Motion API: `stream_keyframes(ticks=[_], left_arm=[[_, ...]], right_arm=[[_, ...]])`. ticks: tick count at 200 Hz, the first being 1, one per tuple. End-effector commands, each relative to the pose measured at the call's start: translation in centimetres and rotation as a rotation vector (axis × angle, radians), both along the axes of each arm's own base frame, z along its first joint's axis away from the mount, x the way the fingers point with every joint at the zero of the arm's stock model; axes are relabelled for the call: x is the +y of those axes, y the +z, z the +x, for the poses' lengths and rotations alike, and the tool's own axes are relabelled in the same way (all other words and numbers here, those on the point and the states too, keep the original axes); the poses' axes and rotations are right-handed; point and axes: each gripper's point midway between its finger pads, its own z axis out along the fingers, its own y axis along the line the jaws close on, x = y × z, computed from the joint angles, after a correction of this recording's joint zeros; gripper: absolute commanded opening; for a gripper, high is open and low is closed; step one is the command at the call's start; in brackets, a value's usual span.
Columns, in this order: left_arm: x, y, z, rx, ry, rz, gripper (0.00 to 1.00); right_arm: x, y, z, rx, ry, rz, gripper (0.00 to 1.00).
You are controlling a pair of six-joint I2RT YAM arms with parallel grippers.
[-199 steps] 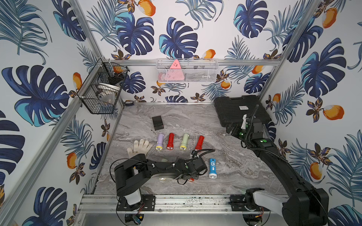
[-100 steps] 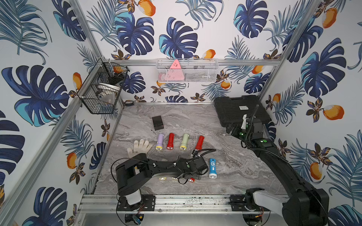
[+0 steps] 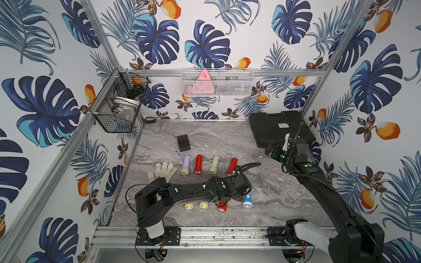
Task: Close the plug at the bottom of the flashlight
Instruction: Place the flashlight at the center of the board.
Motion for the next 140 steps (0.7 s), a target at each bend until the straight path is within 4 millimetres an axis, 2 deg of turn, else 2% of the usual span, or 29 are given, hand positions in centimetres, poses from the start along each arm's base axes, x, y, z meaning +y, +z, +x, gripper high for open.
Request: stream_keyframes(ticks=[1, 52, 140], left_arm=[[-2.2, 0.0, 0.3, -0.012, -0.068, -0.021, 0.8], [-4.8, -2.9, 0.9, 0.012, -0.121, 0.017, 0.8], [-5.7, -7.0, 0.1, 0.101, -0.151, 0.078, 0.75]], right_arm=[[-1.0, -0.2, -0.5, 0.012, -0.053, 0.015, 1.0], [-2.2, 0.1, -1.6, 0.007, -0.082, -0.006, 1.0], [-2.5, -0.8, -1.7, 0.02, -0.096, -0.018, 1.0]])
